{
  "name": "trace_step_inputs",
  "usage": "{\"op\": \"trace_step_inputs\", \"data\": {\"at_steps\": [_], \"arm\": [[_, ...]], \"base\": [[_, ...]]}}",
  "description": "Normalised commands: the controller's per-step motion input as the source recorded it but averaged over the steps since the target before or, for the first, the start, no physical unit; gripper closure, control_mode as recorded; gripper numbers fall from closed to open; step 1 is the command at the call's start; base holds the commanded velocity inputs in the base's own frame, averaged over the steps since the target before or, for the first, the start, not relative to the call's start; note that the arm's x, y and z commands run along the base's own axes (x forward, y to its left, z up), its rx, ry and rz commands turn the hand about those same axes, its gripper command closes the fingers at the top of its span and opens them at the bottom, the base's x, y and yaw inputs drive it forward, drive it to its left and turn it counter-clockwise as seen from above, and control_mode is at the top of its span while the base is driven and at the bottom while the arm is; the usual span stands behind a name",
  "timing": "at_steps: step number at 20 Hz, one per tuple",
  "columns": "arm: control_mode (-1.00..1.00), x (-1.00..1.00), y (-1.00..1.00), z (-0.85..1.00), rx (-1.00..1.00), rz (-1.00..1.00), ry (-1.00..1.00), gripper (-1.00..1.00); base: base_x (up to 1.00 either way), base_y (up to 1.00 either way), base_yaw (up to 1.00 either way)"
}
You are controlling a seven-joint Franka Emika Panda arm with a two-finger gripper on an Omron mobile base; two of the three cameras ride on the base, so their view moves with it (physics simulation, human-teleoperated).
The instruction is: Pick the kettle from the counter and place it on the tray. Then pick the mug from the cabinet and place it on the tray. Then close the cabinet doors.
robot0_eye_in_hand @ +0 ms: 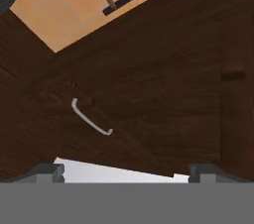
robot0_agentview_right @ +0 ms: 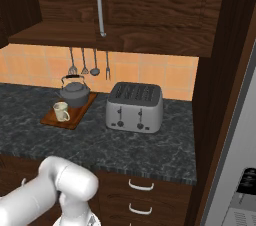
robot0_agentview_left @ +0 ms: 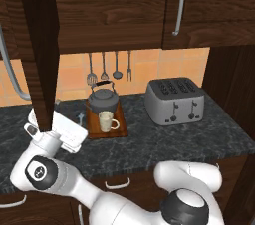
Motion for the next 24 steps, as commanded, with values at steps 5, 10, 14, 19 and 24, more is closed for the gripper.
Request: {"op": "trace_step_inputs", "data": {"at_steps": [5,10,14,19,24], "arm": [[-1.00,0.02,0.52,0.08,-0.10,-0.04,-0.07,-1.00],[-1.00,0.00,0.48,0.22,-0.11,-0.06,-0.08,-1.00],[-1.00,0.00,0.28,0.41,-0.09,-0.08,-0.05,-1.00],[-1.00,0.00,0.00,0.43,-0.05,-0.05,-0.01,-1.00],[-1.00,0.00,-0.32,0.29,0.00,0.00,0.00,-1.00]], "base": [[0.00,0.00,0.00],[0.00,0.00,0.00],[0.00,0.00,0.00],[0.00,0.00,0.00],[0.00,0.00,0.00]]}}
